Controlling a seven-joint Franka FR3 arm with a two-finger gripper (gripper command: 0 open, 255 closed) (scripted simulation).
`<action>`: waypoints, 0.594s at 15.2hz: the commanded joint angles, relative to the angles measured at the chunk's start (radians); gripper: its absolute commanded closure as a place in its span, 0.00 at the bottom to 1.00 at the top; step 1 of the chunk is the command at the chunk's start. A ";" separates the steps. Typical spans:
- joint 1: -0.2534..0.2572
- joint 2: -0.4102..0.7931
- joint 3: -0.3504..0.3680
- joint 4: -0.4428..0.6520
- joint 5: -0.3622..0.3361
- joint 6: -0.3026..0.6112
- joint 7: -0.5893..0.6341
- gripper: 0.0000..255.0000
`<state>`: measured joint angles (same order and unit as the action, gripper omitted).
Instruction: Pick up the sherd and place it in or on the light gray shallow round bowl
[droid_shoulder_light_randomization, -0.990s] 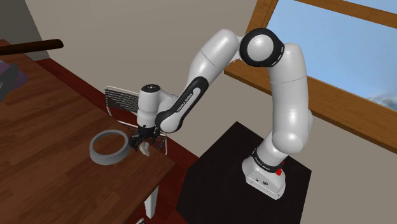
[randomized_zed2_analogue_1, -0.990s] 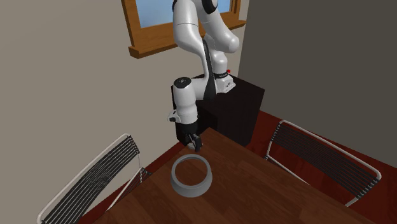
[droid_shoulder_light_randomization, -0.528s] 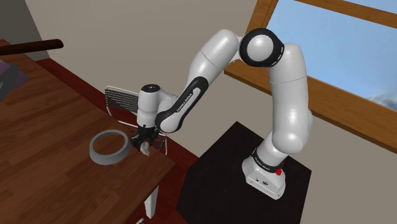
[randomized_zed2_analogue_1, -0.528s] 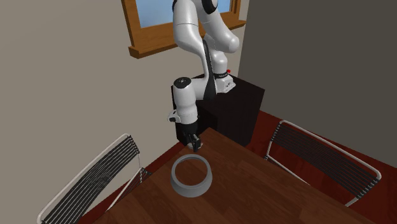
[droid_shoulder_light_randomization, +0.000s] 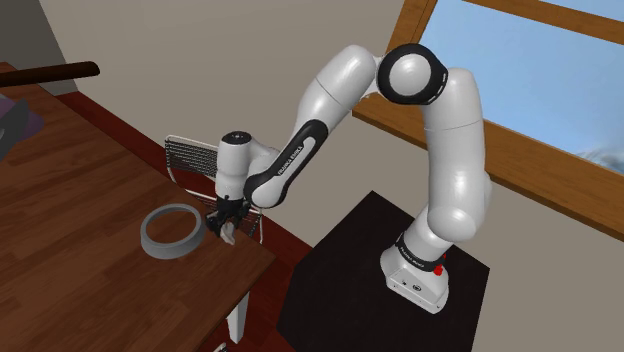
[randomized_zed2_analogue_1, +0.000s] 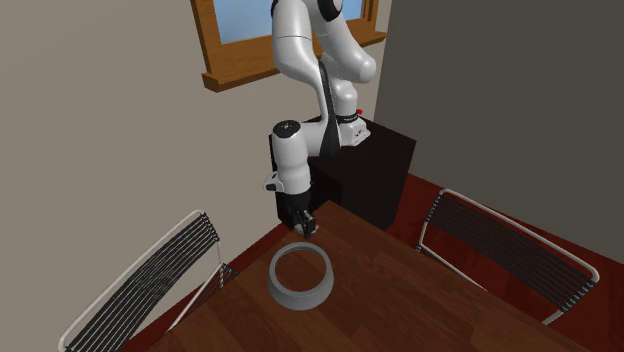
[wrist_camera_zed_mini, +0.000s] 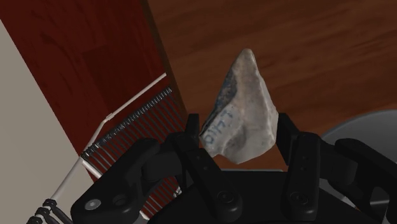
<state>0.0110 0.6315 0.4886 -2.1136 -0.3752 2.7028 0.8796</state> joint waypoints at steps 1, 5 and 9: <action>-0.011 -0.018 0.013 -0.007 0.010 -0.012 -0.006 1.00; -0.039 -0.064 0.048 -0.019 0.039 -0.047 -0.023 1.00; -0.067 -0.110 0.083 -0.028 0.071 -0.084 -0.041 1.00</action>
<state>-0.0502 0.5311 0.5639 -2.1416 -0.3113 2.6280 0.8426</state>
